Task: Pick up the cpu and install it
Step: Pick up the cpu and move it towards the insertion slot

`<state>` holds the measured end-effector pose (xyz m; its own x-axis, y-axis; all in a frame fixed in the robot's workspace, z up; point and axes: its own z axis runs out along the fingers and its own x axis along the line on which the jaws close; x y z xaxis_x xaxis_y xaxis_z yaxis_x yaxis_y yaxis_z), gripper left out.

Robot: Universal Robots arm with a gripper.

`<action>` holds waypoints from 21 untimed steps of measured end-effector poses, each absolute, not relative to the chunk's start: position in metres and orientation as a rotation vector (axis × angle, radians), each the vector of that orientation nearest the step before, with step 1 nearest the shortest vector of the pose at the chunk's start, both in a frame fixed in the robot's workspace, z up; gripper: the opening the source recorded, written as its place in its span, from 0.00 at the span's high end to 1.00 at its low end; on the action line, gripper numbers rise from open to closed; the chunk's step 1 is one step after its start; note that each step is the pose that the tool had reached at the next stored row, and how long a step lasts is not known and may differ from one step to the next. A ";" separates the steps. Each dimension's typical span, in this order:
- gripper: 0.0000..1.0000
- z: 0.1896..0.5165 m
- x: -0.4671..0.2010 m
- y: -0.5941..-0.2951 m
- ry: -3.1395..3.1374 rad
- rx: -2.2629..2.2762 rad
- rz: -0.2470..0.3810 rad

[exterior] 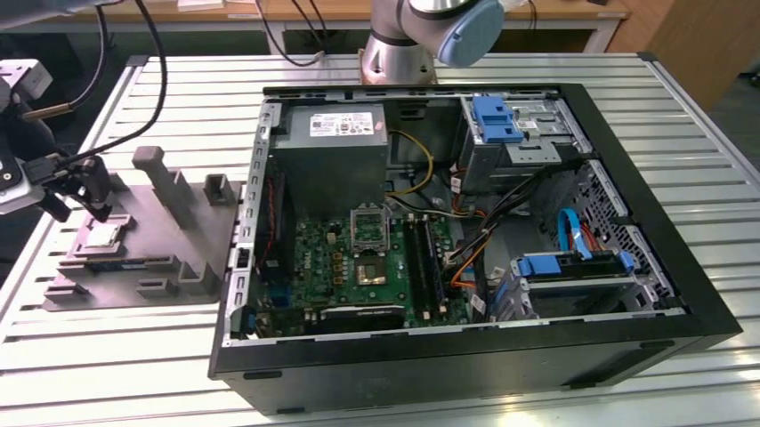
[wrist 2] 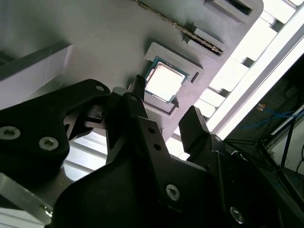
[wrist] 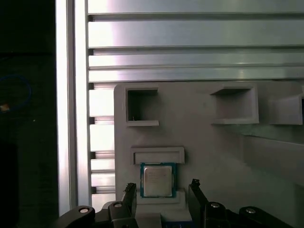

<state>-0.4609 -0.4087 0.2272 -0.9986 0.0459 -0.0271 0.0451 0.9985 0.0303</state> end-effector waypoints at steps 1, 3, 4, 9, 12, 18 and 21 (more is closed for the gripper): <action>0.44 0.225 -0.461 -0.409 3.113 0.074 0.046; 0.44 0.222 -0.461 -0.409 3.112 0.077 0.046; 0.44 0.220 -0.461 -0.409 3.112 0.077 0.046; 0.44 0.211 -0.461 -0.409 3.112 0.082 0.046; 0.44 0.205 -0.461 -0.409 3.112 0.086 0.046; 0.44 0.197 -0.462 -0.408 3.112 0.087 0.046; 0.44 0.194 -0.463 -0.407 3.112 0.088 0.046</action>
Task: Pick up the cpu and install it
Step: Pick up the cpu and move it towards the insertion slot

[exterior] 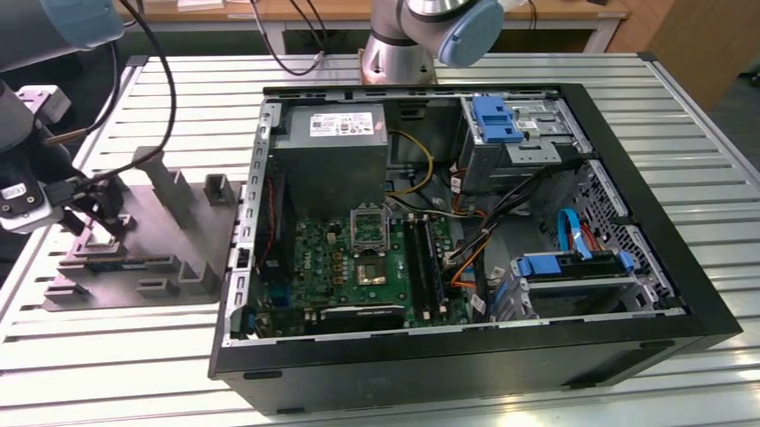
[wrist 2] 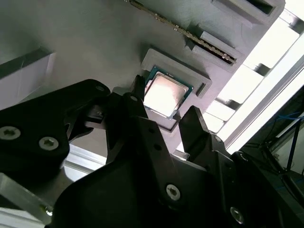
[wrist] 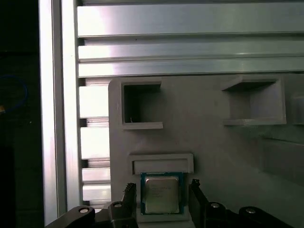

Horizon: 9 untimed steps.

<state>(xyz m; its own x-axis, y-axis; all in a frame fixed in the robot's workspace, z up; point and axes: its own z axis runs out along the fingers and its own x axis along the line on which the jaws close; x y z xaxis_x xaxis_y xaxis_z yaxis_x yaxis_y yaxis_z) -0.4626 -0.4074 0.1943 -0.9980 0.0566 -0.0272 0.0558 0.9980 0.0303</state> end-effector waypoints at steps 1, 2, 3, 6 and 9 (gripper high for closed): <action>0.44 0.193 -0.463 -0.407 3.112 0.088 0.046; 0.44 0.193 -0.463 -0.407 3.112 0.088 0.046; 0.44 0.192 -0.463 -0.407 3.112 0.088 0.046; 0.44 0.189 -0.463 -0.407 3.112 0.088 0.046; 0.44 0.188 -0.464 -0.406 3.112 0.088 0.046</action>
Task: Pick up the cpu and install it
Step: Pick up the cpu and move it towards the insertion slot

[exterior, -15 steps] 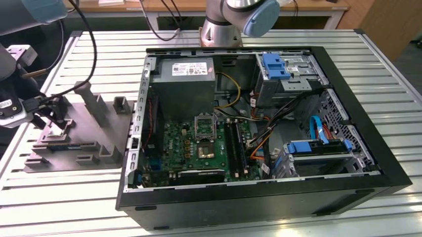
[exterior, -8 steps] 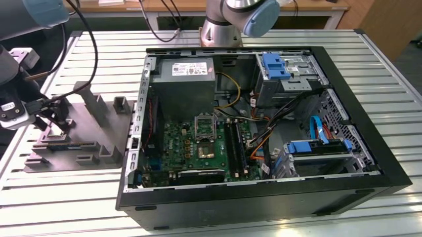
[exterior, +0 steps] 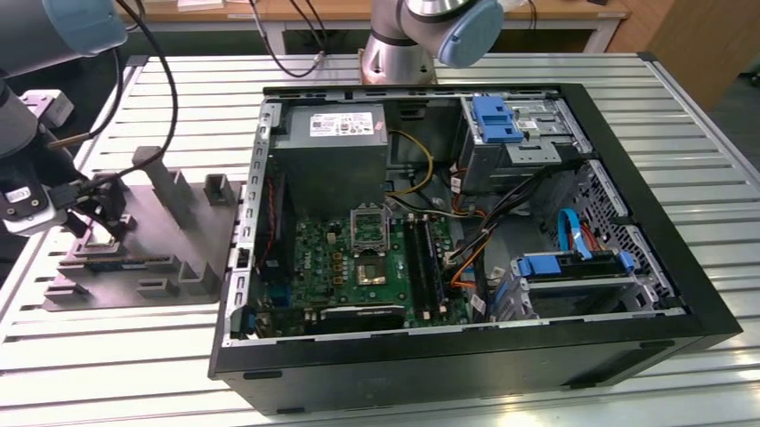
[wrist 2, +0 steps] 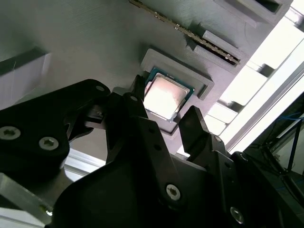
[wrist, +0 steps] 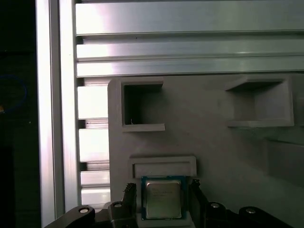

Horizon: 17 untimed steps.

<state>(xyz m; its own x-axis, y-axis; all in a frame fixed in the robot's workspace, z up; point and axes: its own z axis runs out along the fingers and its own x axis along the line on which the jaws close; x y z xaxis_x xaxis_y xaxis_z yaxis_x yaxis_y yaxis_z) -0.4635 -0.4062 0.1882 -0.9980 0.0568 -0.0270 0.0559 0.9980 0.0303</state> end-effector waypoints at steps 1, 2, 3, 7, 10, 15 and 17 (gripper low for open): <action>0.44 0.188 -0.464 -0.406 3.112 0.088 0.046; 0.44 0.187 -0.464 -0.406 3.112 0.088 0.046; 0.44 0.187 -0.464 -0.406 3.112 0.088 0.046; 0.44 0.185 -0.464 -0.405 3.112 0.088 0.046; 0.44 0.183 -0.464 -0.405 3.112 0.088 0.046; 0.44 0.180 -0.464 -0.405 3.112 0.088 0.046; 0.44 0.179 -0.464 -0.405 3.112 0.088 0.046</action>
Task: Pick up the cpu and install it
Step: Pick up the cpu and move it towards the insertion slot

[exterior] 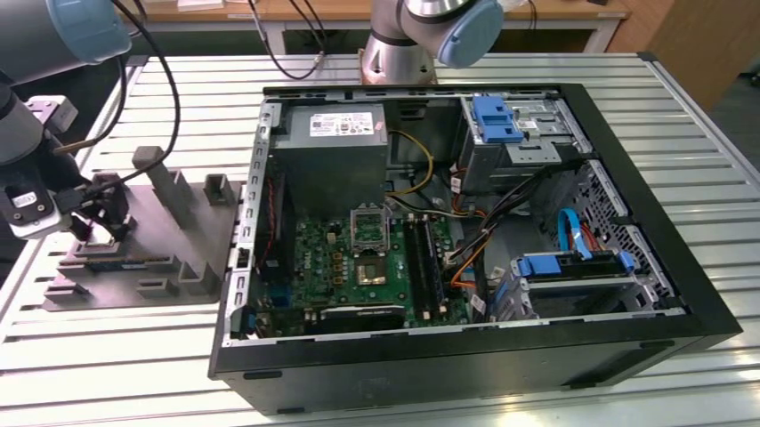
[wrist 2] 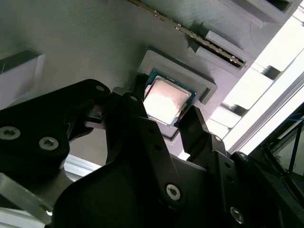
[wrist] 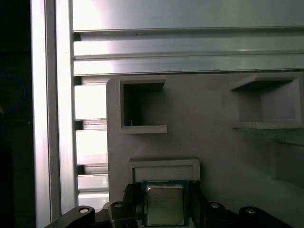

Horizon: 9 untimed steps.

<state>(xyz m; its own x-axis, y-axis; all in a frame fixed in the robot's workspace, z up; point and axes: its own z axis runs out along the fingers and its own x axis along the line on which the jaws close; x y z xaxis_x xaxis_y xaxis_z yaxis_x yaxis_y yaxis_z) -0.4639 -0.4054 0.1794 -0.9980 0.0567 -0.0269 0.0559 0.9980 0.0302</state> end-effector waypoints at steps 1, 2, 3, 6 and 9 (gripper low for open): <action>0.44 0.179 -0.464 -0.405 3.112 0.088 0.046; 0.44 0.179 -0.464 -0.405 3.112 0.088 0.046; 0.44 0.179 -0.464 -0.405 3.112 0.088 0.046; 0.44 0.179 -0.464 -0.405 3.112 0.088 0.046; 0.44 0.179 -0.464 -0.405 3.112 0.088 0.045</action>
<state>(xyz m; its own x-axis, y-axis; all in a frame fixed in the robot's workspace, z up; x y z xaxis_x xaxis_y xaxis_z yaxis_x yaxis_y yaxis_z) -0.4639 -0.4054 0.1792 -0.9980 0.0567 -0.0271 0.0559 0.9980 0.0300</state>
